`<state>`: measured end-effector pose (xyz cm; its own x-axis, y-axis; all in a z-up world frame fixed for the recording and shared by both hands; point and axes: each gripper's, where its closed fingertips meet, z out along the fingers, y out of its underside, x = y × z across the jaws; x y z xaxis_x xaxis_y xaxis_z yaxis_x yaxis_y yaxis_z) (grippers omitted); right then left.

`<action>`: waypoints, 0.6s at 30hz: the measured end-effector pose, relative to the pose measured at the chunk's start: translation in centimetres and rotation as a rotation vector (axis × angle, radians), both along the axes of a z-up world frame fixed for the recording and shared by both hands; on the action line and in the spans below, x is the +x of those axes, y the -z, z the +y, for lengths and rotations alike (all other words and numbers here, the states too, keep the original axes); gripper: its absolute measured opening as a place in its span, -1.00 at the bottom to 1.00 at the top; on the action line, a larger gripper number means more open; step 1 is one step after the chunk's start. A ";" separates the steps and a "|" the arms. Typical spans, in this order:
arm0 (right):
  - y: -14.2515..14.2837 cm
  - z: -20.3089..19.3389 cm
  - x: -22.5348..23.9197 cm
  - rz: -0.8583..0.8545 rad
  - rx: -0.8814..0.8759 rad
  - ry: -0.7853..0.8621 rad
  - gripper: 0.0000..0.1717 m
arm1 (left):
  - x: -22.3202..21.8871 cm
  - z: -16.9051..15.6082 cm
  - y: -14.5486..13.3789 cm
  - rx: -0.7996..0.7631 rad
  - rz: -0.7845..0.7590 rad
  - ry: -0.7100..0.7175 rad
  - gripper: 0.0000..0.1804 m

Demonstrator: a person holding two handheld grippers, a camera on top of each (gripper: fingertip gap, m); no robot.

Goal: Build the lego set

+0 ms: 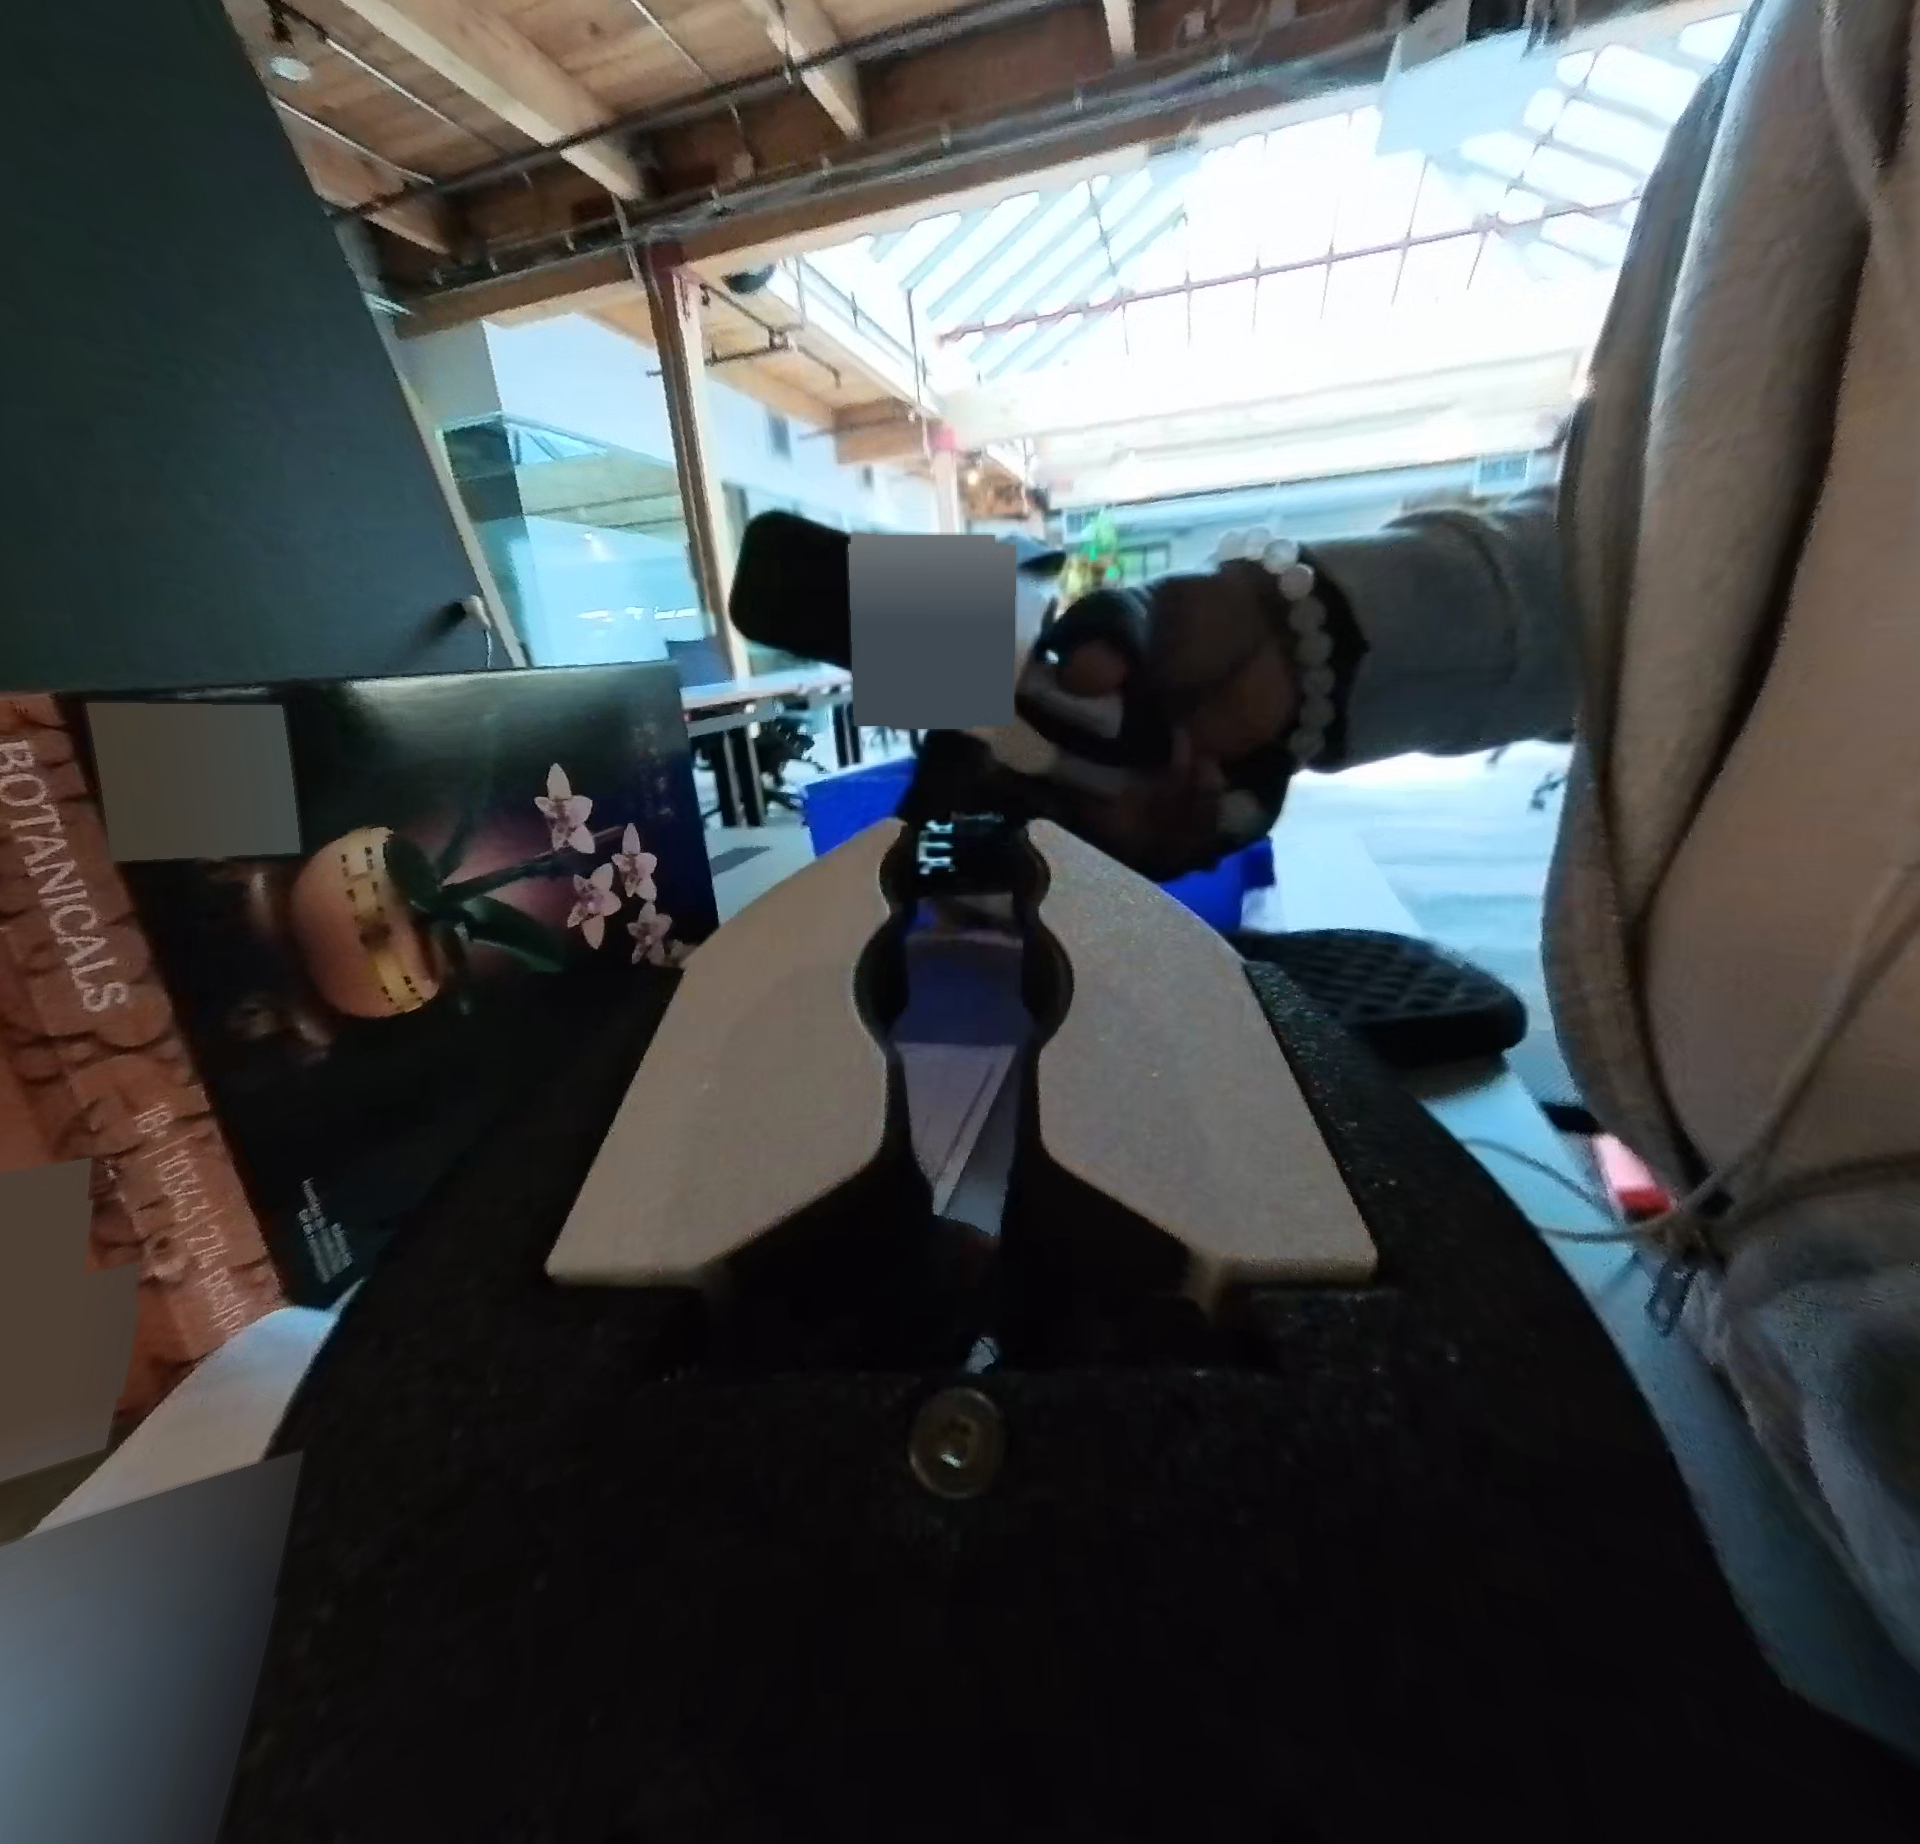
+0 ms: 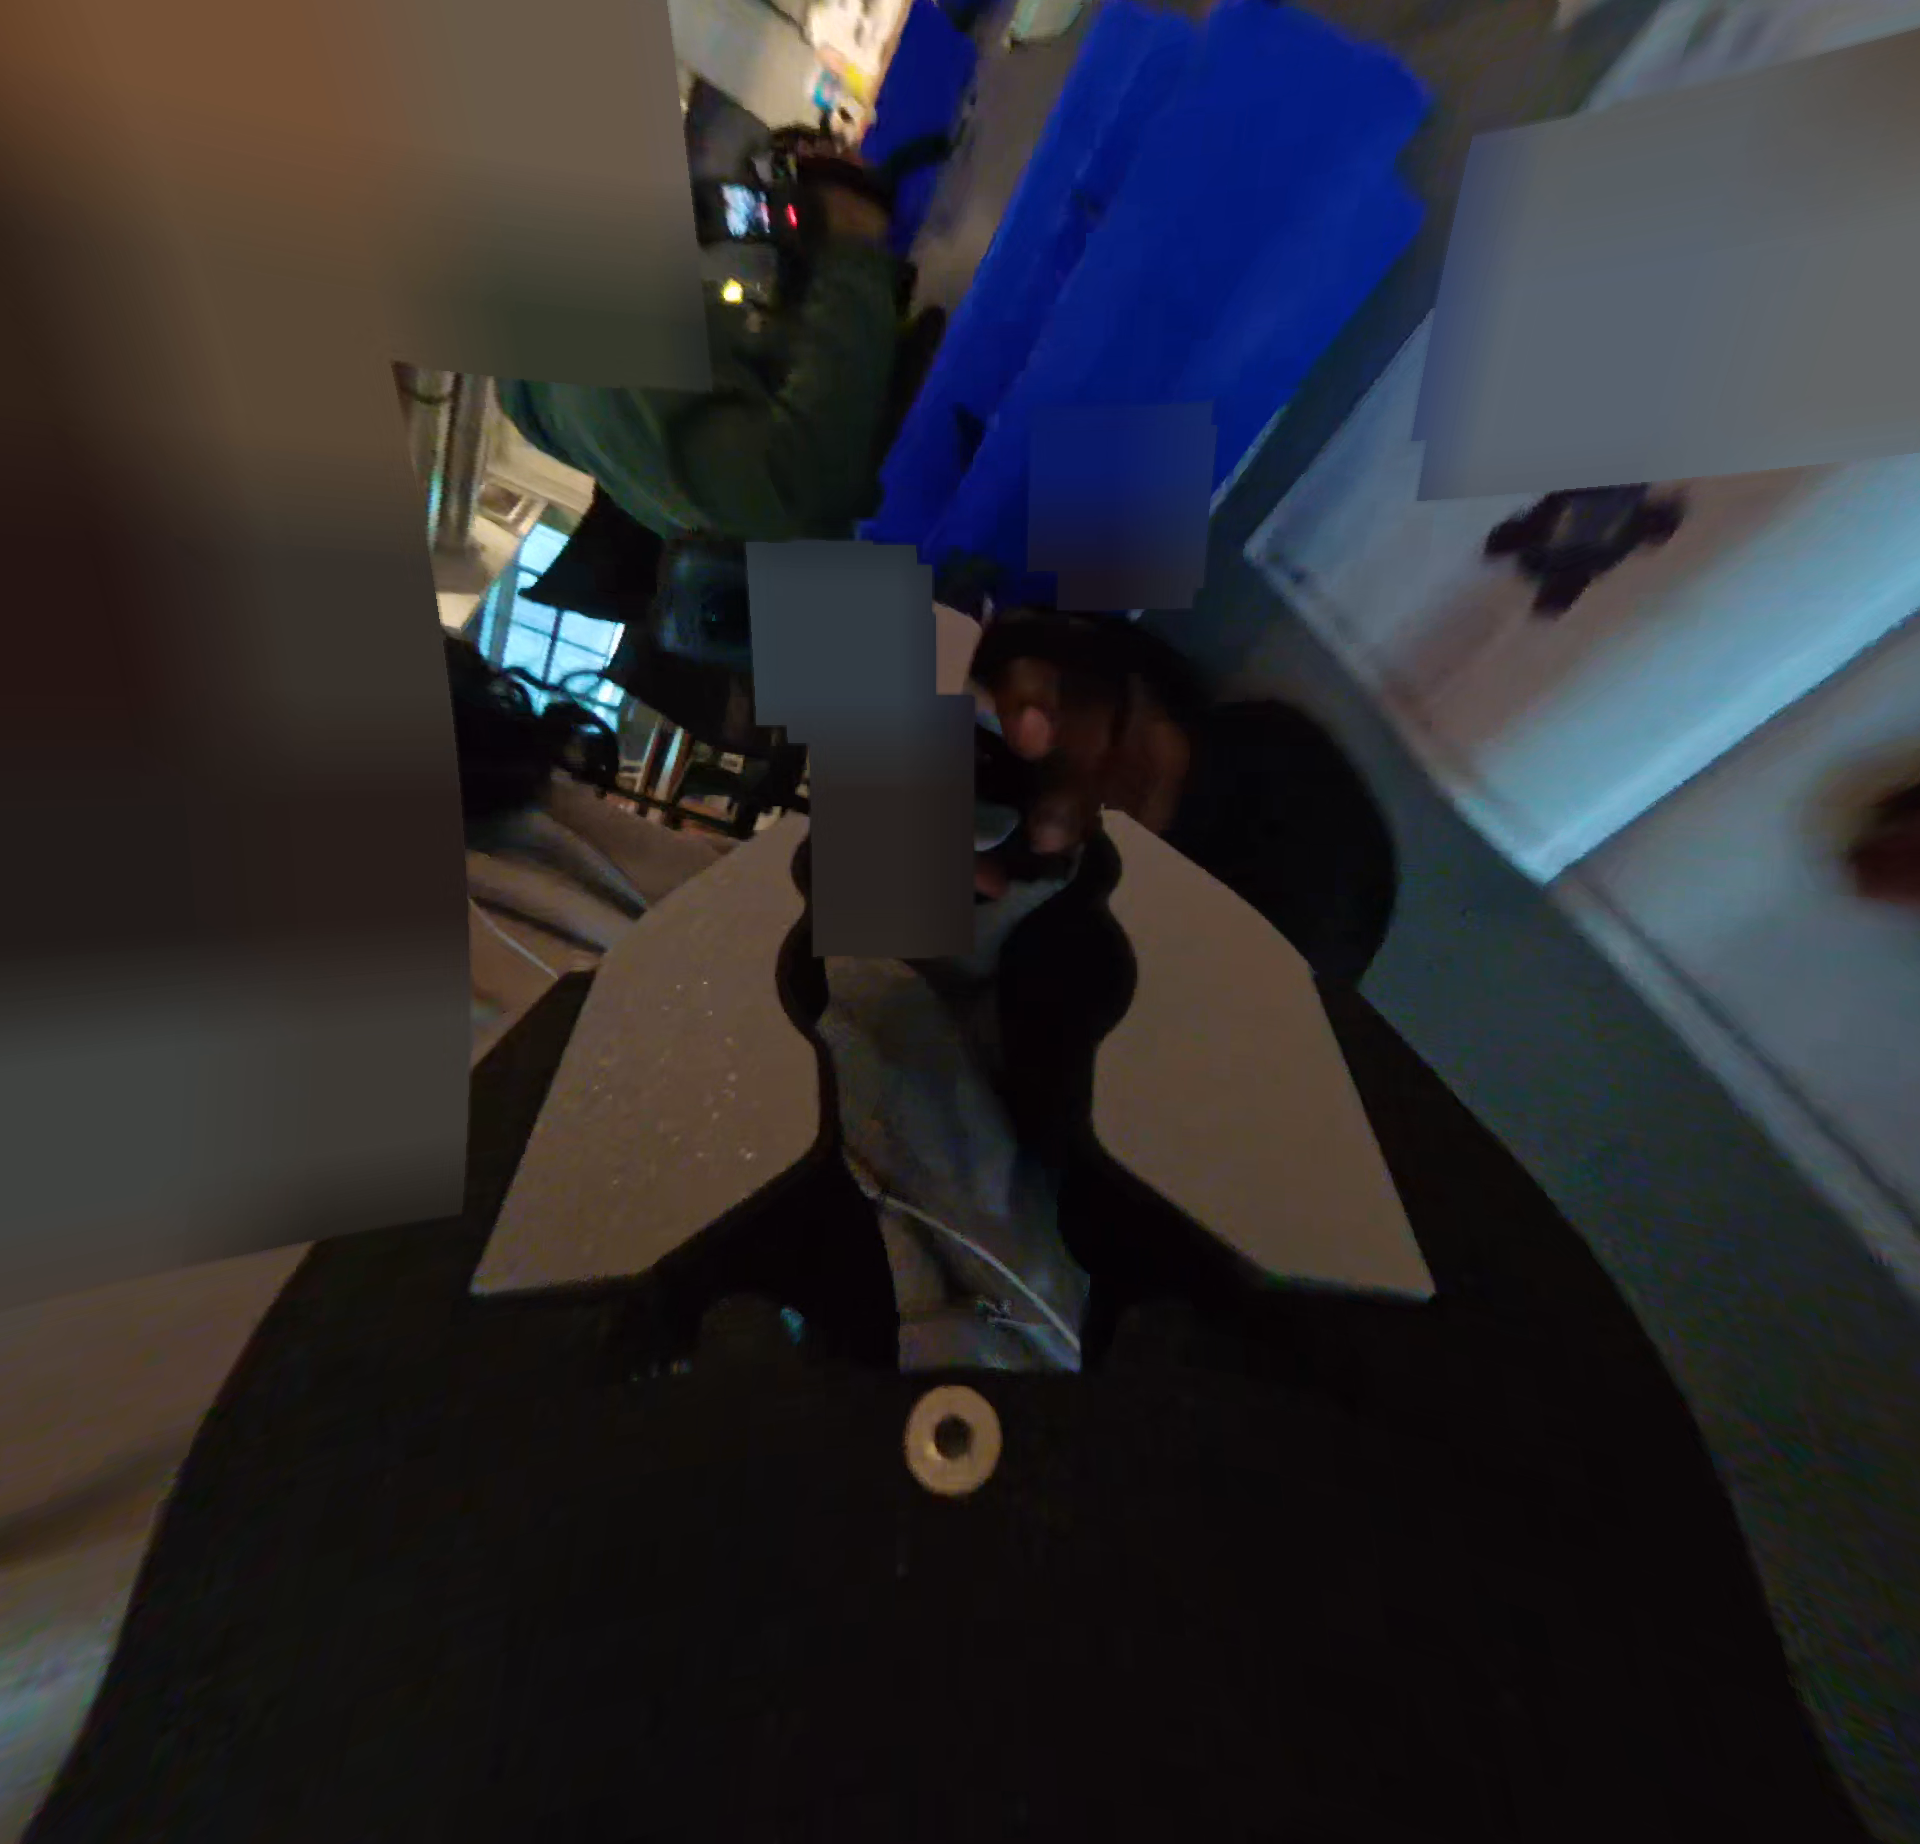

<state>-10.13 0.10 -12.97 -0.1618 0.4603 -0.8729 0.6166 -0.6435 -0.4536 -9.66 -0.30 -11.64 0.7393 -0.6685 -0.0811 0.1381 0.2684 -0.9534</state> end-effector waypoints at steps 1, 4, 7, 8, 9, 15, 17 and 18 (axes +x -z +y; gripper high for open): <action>0.6 -0.4 0.0 -0.016 0.005 -0.011 -0.46 | 0.1 0.1 0.2 -0.002 0.021 -0.007 -0.82; 0.7 -1.6 -0.2 -0.026 -0.012 -0.056 -0.41 | 0.4 0.2 0.7 -0.007 0.067 -0.022 -0.82; 0.7 -1.5 -0.4 -0.029 -0.006 -0.057 -0.46 | 0.4 0.2 0.7 -0.003 0.075 -0.024 -0.82; 0.8 -1.3 -0.5 -0.028 -0.009 -0.048 -0.49 | 0.5 0.2 0.7 -0.002 0.079 -0.026 -0.82; 0.8 -1.2 -0.5 -0.025 -0.011 -0.048 -0.53 | 0.4 0.2 0.7 -0.001 0.081 -0.028 -0.82; 1.0 -1.2 -0.4 -0.032 -0.010 -0.036 -0.57 | 0.3 0.1 0.4 0.015 0.074 -0.032 -0.82; 0.9 -1.3 -0.3 -0.029 -0.017 -0.039 -0.59 | 0.4 0.0 0.3 0.022 0.080 -0.035 -0.82; 0.8 -1.4 -0.3 -0.027 -0.021 -0.048 -0.61 | 0.4 0.0 0.3 0.024 0.078 -0.032 -0.82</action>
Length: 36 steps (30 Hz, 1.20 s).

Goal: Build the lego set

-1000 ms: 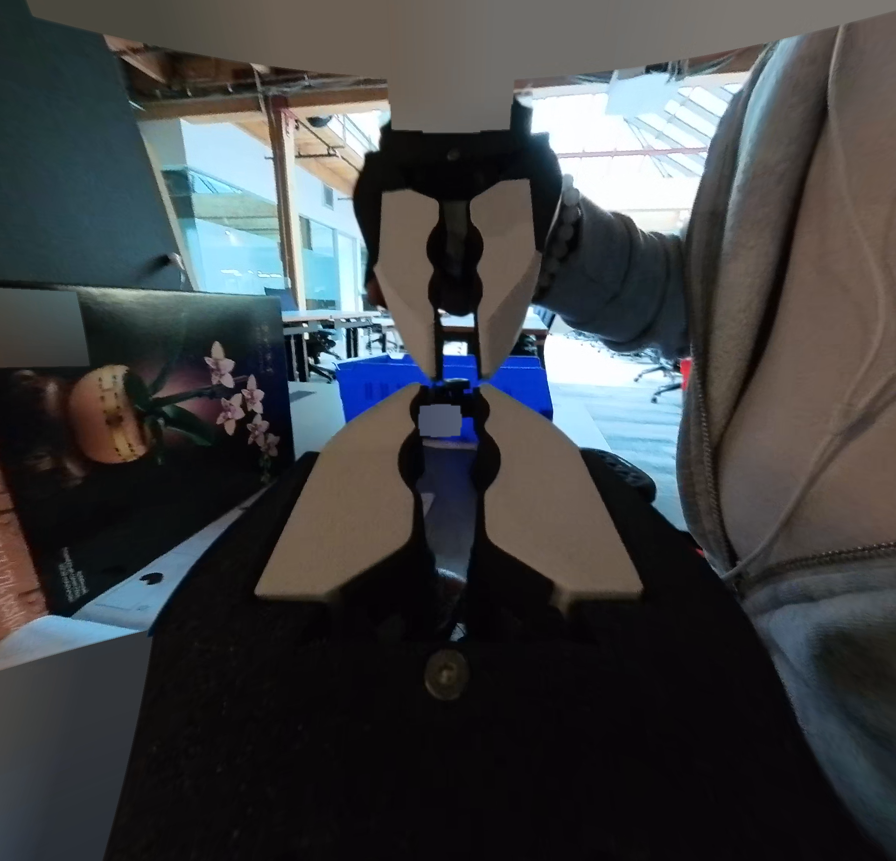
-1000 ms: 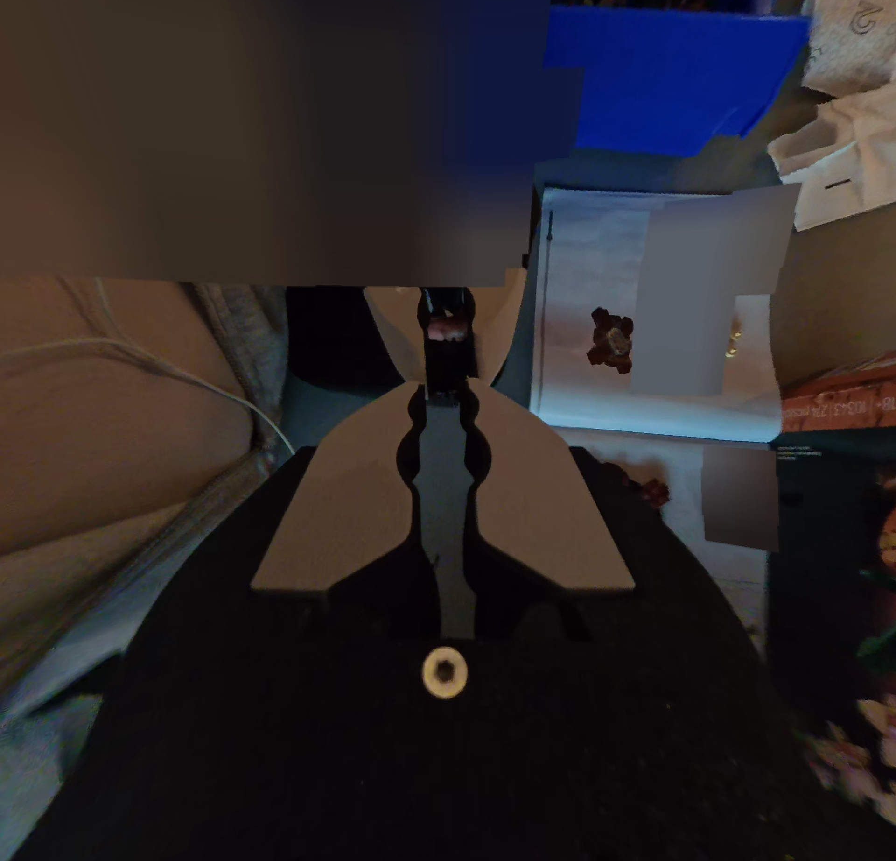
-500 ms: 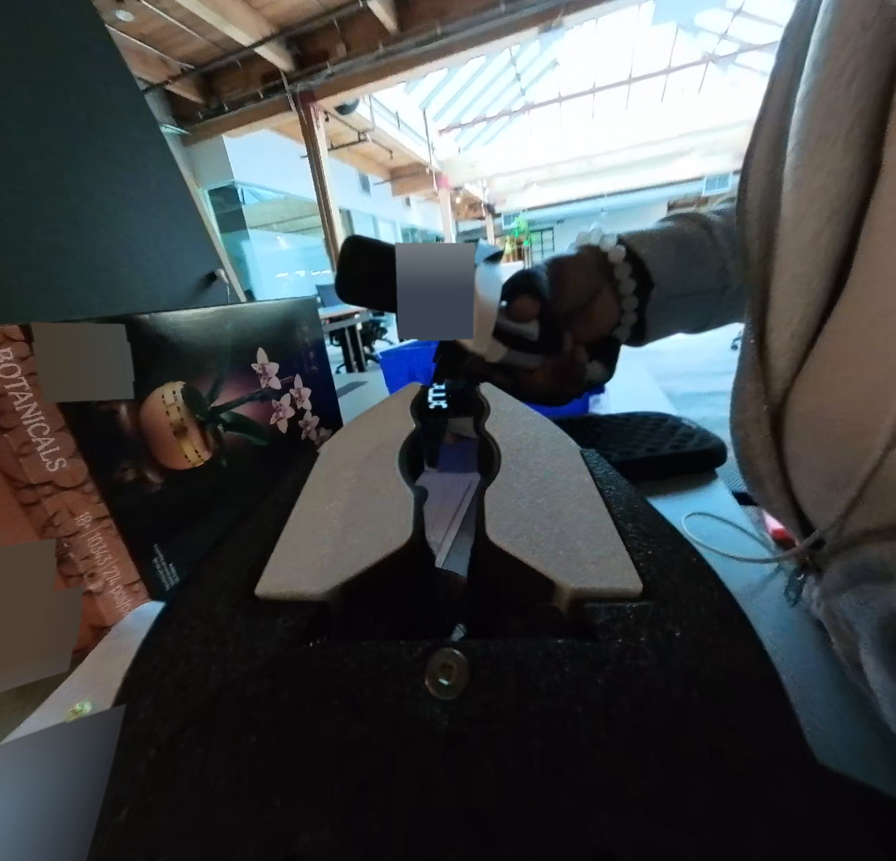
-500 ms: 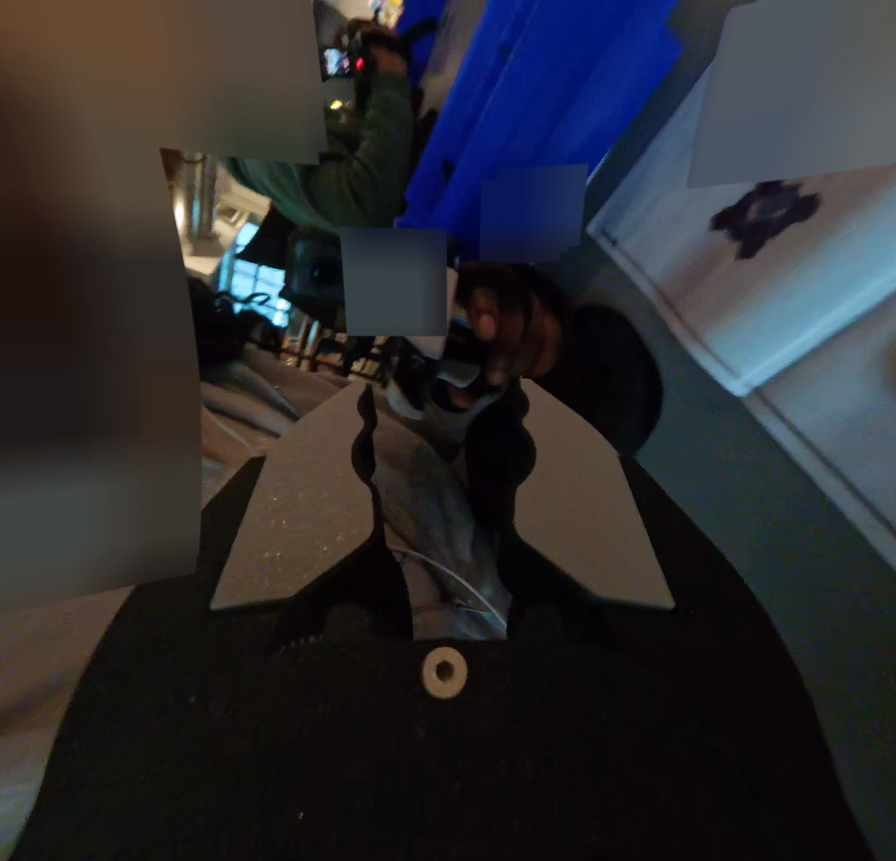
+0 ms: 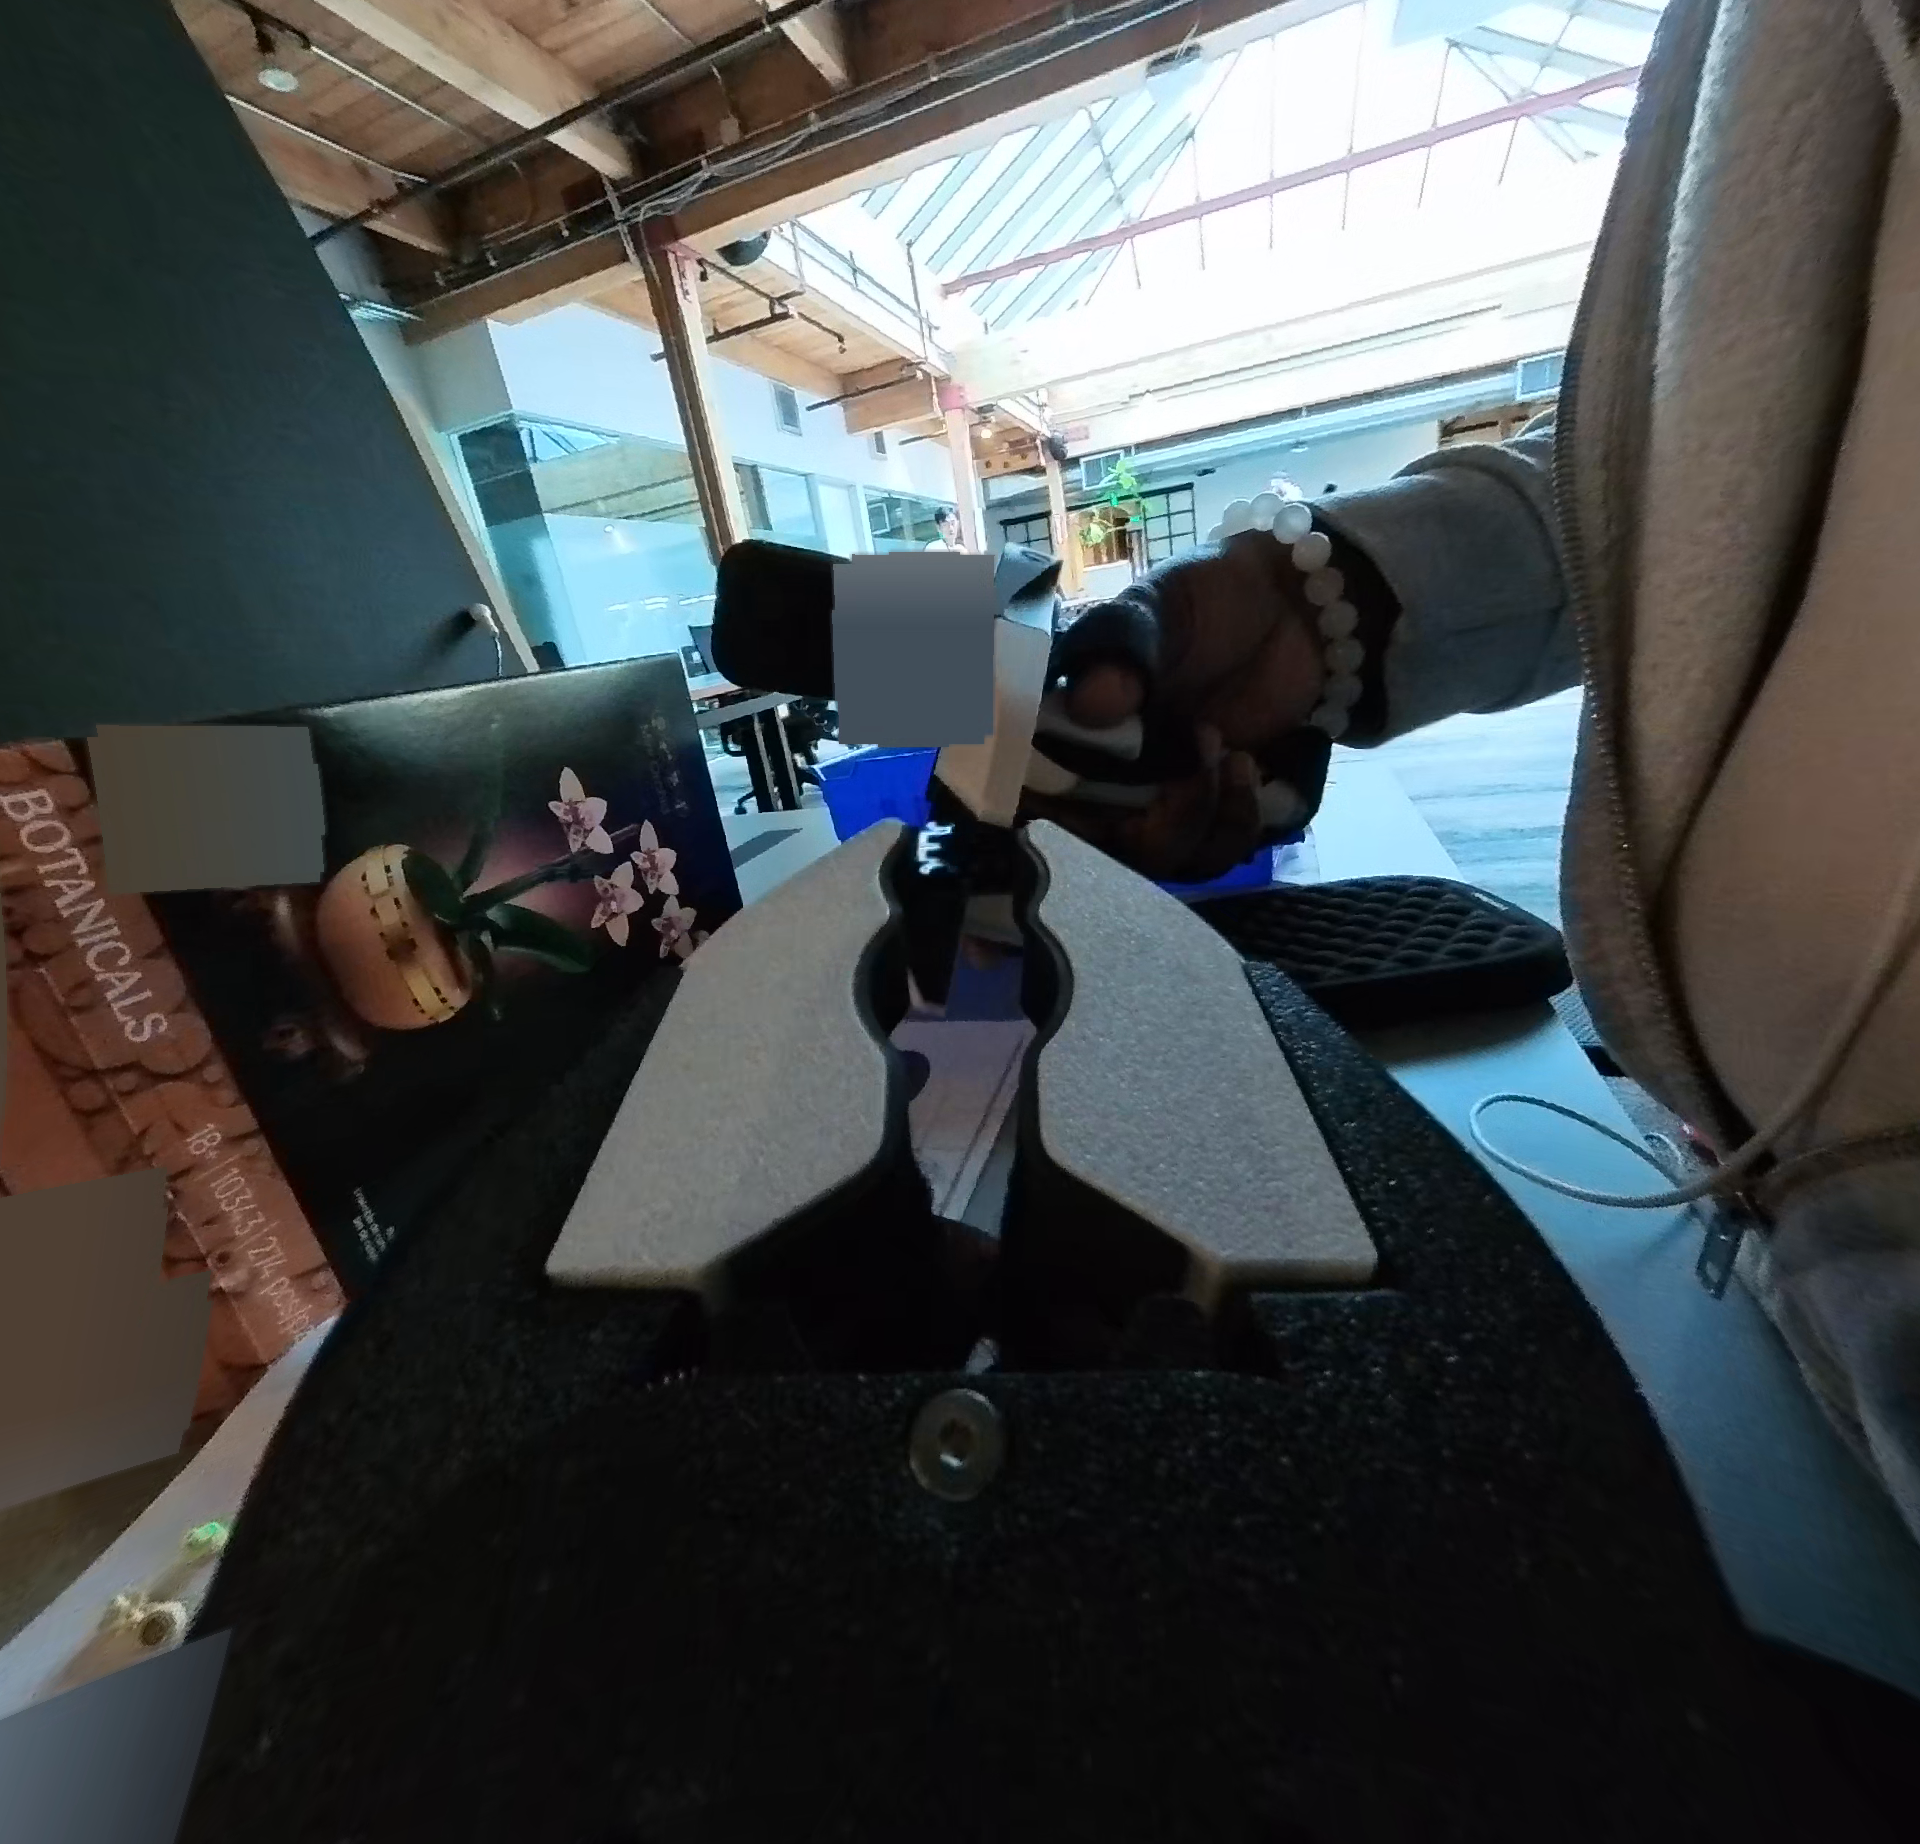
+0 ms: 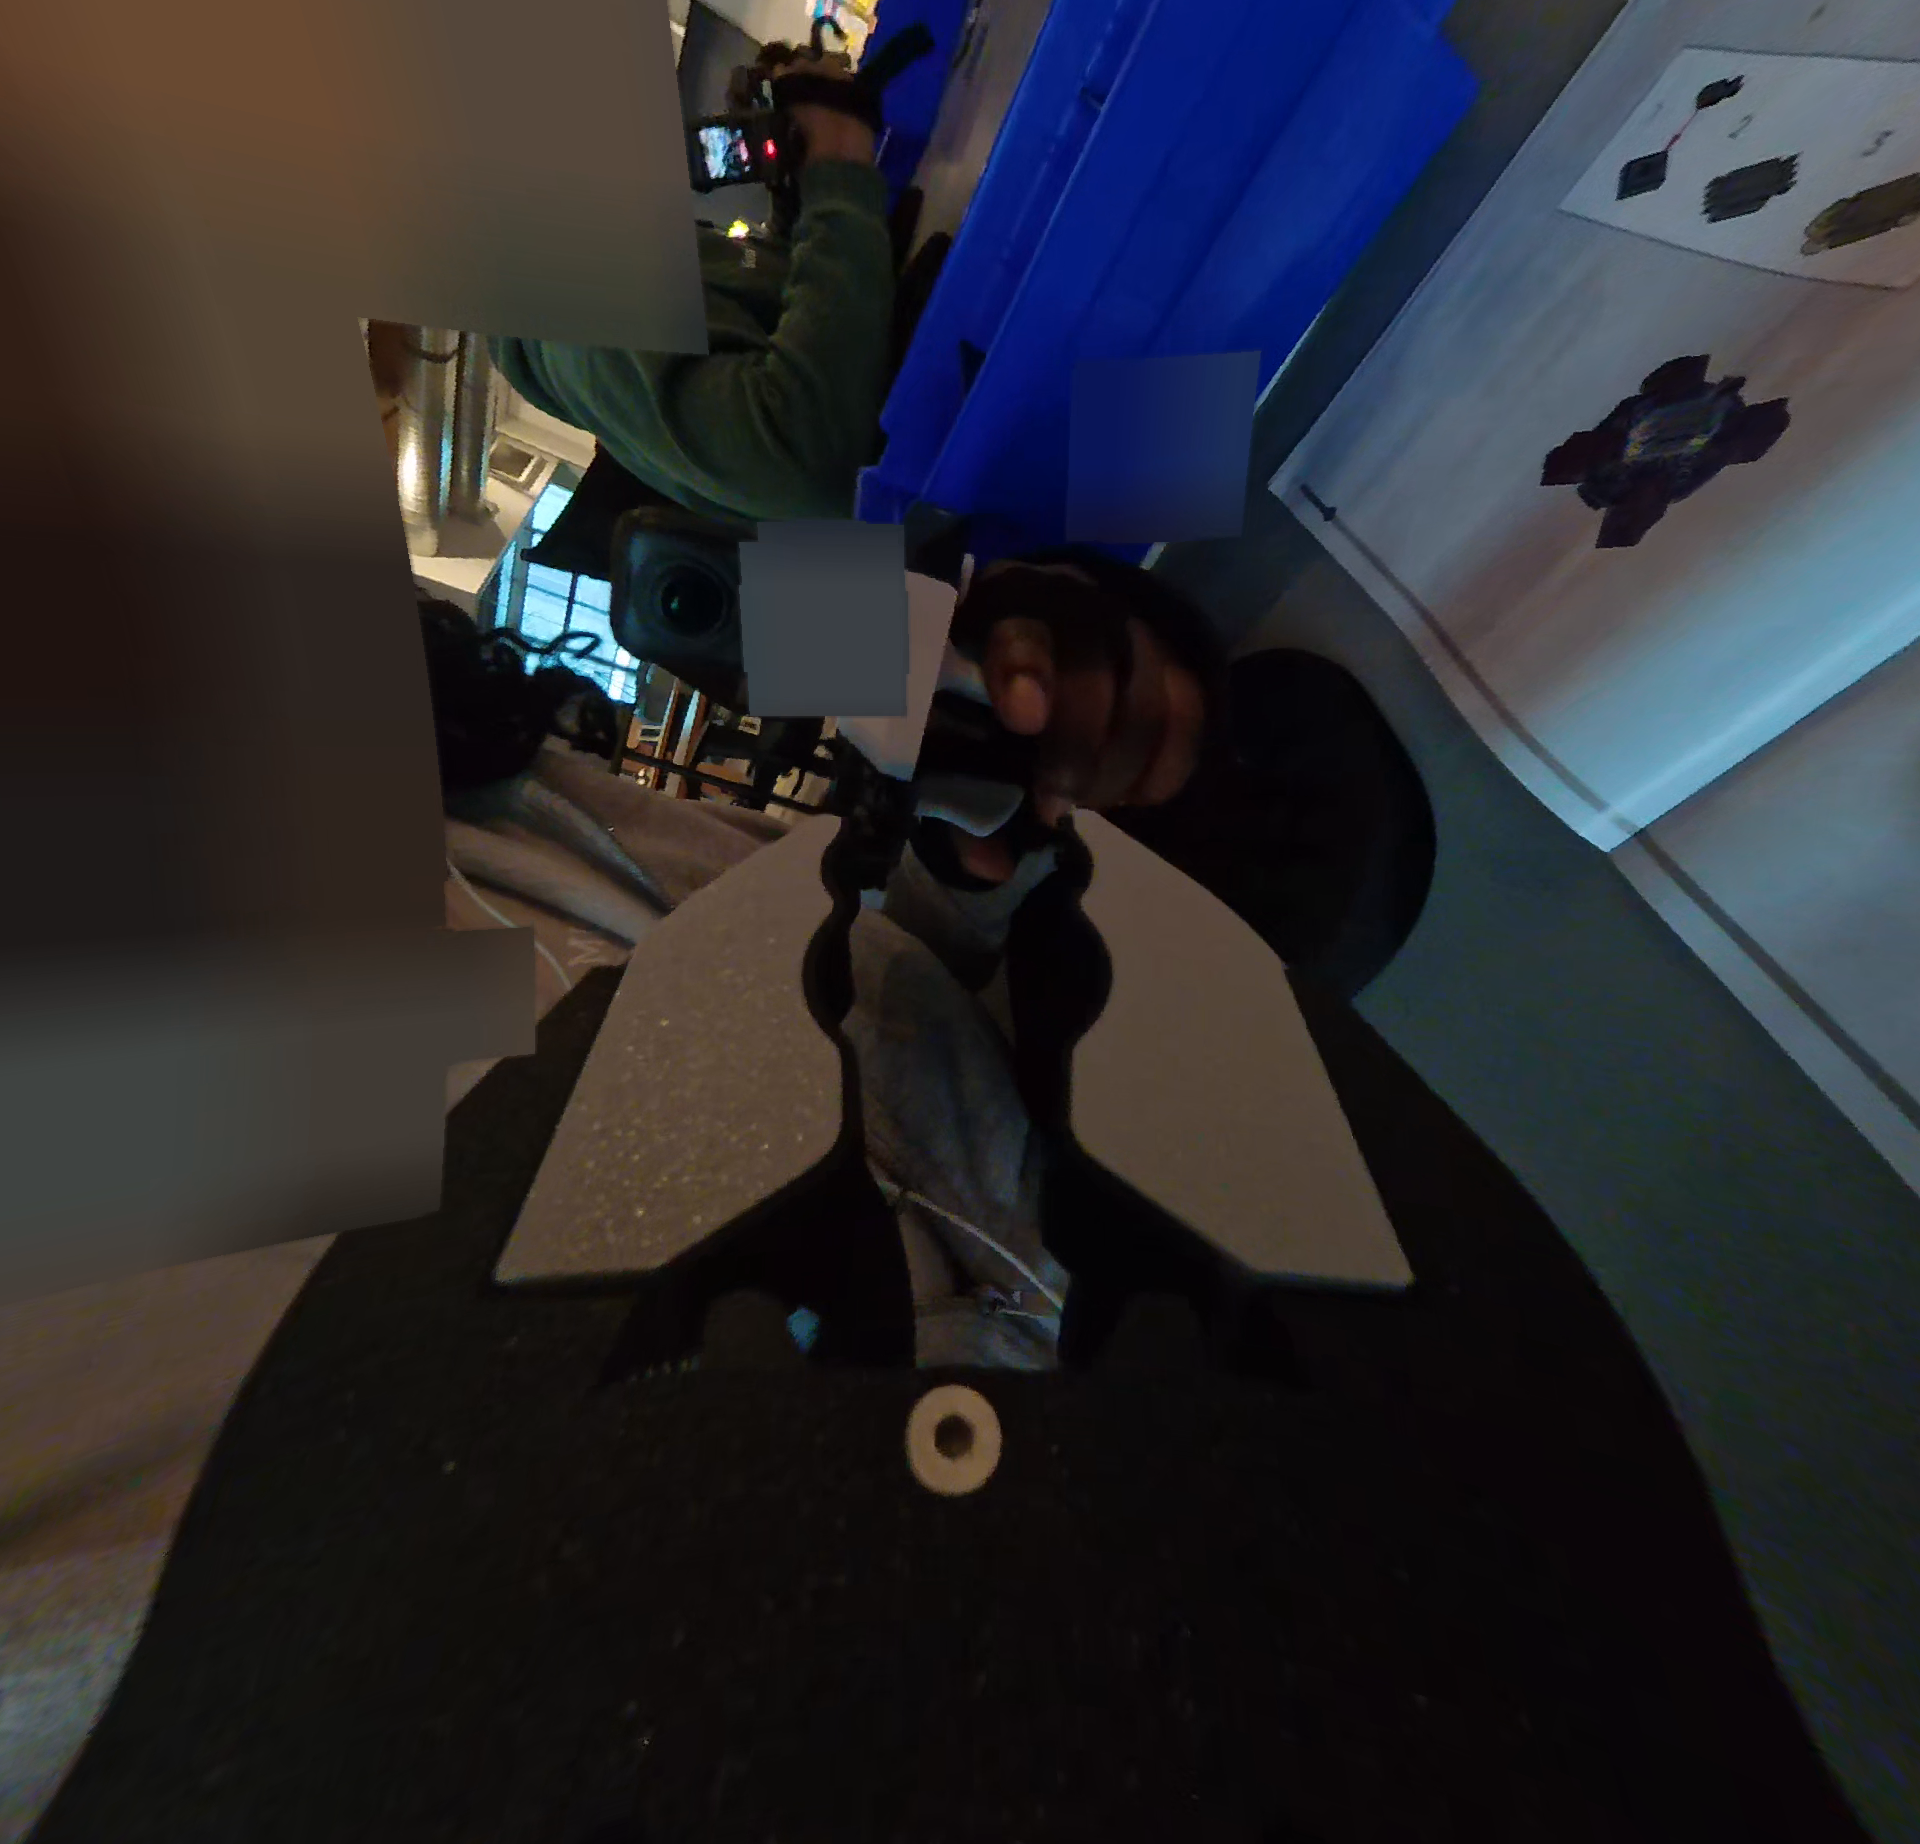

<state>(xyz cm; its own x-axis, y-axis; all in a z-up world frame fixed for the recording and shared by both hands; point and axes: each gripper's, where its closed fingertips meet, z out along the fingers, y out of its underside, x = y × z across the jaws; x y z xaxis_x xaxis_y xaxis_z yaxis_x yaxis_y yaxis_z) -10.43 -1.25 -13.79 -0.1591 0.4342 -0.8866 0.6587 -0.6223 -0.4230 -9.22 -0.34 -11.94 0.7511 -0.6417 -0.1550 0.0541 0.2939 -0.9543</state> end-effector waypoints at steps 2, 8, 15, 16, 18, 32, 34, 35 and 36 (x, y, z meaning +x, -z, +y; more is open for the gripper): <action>-0.2 -0.2 0.1 0.000 -0.012 -0.022 -0.64 | 0.1 -0.1 -0.1 0.006 0.000 0.008 -0.82; -0.6 -1.6 0.8 -0.046 -0.106 -0.147 -0.65 | 0.7 -1.2 -0.6 0.044 -0.011 0.083 -0.82; -0.2 -2.4 1.7 -0.167 -0.118 -0.274 -0.63 | 1.6 -2.0 -0.4 0.078 0.055 0.122 -0.82; -0.1 -2.5 1.9 -0.180 -0.130 -0.284 -0.66 | 1.7 -2.0 -0.3 0.088 0.074 0.112 -0.82; -0.5 -2.9 2.3 -0.185 -0.170 -0.321 -0.81 | 1.9 -2.2 -0.1 0.108 0.127 0.106 -0.82; -1.8 -4.0 2.3 0.047 -0.114 -0.321 -0.94 | 2.1 -3.3 -1.3 0.234 0.124 0.101 -0.82; -1.7 -4.1 2.5 0.063 -0.109 -0.328 -0.94 | 2.3 -3.4 -1.1 0.259 0.165 0.089 -0.82; -1.7 -4.3 2.6 0.063 -0.118 -0.336 -0.95 | 2.4 -3.5 -1.2 0.270 0.174 0.094 -0.82; -1.7 -4.6 2.7 0.062 -0.129 -0.348 -0.95 | 2.5 -3.7 -1.2 0.279 0.179 0.113 -0.82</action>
